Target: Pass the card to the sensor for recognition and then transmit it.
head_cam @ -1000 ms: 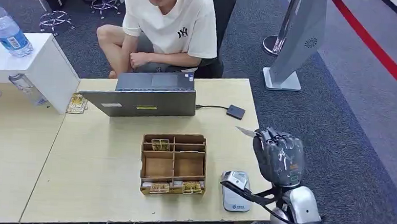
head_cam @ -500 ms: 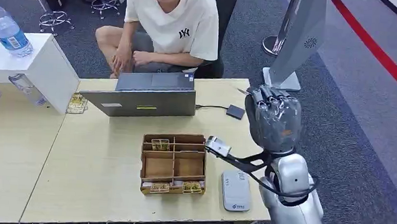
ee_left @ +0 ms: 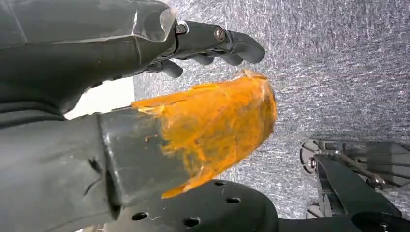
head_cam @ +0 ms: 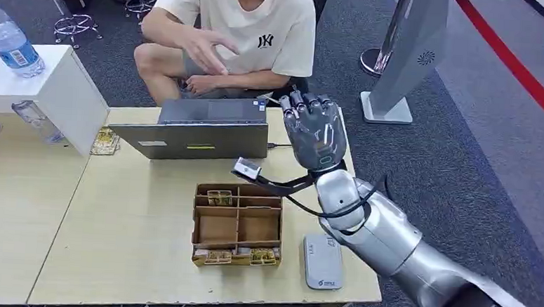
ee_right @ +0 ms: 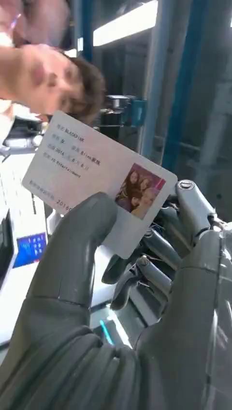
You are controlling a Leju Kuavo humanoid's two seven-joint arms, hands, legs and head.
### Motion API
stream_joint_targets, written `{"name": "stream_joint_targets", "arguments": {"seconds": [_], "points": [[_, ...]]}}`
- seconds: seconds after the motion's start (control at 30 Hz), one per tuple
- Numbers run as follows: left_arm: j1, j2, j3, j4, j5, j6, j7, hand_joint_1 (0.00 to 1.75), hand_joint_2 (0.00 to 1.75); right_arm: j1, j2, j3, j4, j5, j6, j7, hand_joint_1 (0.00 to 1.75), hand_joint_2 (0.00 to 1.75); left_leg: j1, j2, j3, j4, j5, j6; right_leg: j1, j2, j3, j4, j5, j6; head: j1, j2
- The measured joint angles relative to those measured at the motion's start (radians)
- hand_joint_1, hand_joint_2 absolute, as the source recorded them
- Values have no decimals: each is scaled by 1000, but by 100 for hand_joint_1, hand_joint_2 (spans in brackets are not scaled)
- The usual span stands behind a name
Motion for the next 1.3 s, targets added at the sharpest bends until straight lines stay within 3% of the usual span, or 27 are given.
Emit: {"name": "stream_joint_targets", "arguments": {"seconds": [0.2,0.3,0.5,0.53,0.57,0.87,1.2,1.23,1.3], "points": [[-2,3,-15,0,-5,-6,3,0,0,-48,4,46,120,0,0,8,175,175,0,0,0,0,0,0,0,0,0,0,0,0,0,0],[-1,6,-16,0,-35,-6,10,0,0,-53,4,42,137,0,8,-36,175,175,0,0,0,0,0,0,0,1,0,0,0,0,0,0],[-3,7,-16,0,-42,-8,11,0,0,-70,7,78,196,0,1,55,175,175,0,0,0,0,0,0,0,0,0,0,0,0,0,0],[-3,7,-16,0,-42,-8,11,0,0,-71,6,82,201,0,1,64,113,175,0,0,0,0,0,0,0,0,0,0,0,0,0,0],[-3,7,-16,0,-43,-8,11,0,0,-73,6,85,205,0,1,73,0,175,0,0,0,0,0,0,0,0,0,0,0,0,0,0],[-3,8,-16,0,-45,-8,17,0,0,-63,-3,93,188,0,0,136,0,175,0,1,0,0,0,0,0,1,-1,0,0,0,0,0],[-1,7,-16,0,-31,4,17,0,0,-26,-78,91,-17,0,0,146,0,175,0,1,0,0,0,0,0,2,-1,0,0,0,0,0],[-1,7,-16,0,-28,6,16,0,0,-9,-84,83,-51,0,0,142,0,175,0,1,0,0,0,0,0,1,-1,0,0,0,0,0],[0,6,-16,0,-17,11,15,0,0,60,-90,35,-152,0,-2,69,0,175,0,0,-1,0,0,0,0,1,-1,-1,0,0,0,0]]}}
